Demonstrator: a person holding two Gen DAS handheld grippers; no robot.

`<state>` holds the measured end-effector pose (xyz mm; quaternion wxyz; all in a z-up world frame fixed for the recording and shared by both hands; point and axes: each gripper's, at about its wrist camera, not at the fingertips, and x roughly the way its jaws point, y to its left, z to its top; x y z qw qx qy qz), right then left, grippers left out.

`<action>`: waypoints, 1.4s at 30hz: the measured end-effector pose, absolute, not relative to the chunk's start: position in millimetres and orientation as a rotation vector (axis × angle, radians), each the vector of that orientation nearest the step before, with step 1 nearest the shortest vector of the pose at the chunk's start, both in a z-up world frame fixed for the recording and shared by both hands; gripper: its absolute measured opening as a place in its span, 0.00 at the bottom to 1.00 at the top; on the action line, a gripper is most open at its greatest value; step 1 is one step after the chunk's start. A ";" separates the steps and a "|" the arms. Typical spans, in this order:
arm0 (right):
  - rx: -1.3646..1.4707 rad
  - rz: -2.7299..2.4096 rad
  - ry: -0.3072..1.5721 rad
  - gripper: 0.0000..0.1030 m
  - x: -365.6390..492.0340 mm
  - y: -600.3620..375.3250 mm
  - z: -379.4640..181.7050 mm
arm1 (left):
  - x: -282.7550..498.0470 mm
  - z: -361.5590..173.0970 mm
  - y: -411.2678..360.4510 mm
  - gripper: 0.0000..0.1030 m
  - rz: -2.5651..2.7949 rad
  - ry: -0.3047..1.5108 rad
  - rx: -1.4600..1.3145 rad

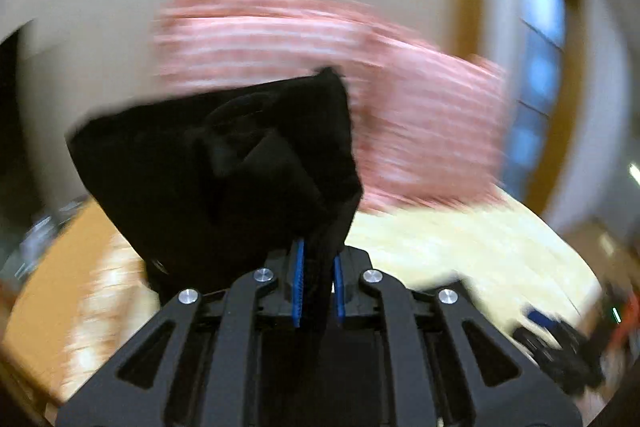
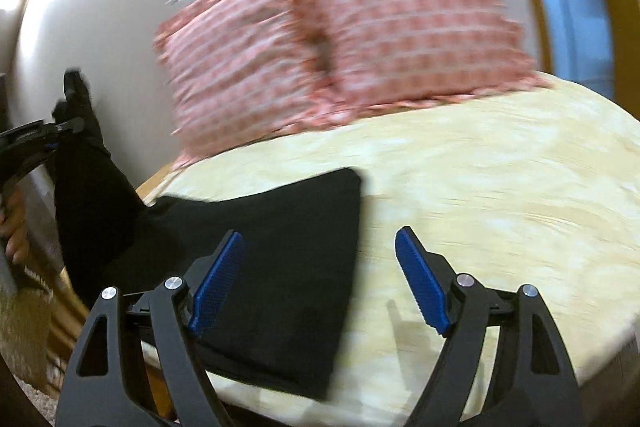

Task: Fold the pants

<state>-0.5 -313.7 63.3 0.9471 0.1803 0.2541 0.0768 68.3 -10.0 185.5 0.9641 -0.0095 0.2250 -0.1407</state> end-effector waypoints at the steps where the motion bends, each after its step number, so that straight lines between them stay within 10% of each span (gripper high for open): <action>1: 0.379 0.134 0.517 0.78 -2.7 -324.0 60.8 | 63.6 173.9 -44.1 0.11 -0.388 0.480 0.019; 8: 0.438 0.042 0.554 0.78 -15.4 -358.5 39.6 | 48.0 68.8 -143.5 0.11 -0.618 0.751 0.232; 23: 0.440 0.038 0.517 0.78 -11.1 -363.3 44.5 | 10.8 57.0 -134.4 0.15 -0.588 0.744 0.303; 26: 0.421 0.058 0.482 0.78 -10.8 -358.9 59.1 | -1.1 68.0 -128.1 0.37 -0.649 0.694 0.279; 28: 0.389 0.085 0.430 0.78 -13.5 -351.4 74.7 | -10.0 82.6 -112.9 0.75 -0.706 0.648 0.216; 31: 0.365 0.178 0.362 0.78 -15.0 -334.7 96.7 | -12.9 106.6 -72.8 0.95 -0.657 0.515 0.110; 42: 0.120 0.460 0.578 0.78 20.1 -220.9 70.7 | 46.5 55.6 -10.0 0.97 -0.166 0.653 0.084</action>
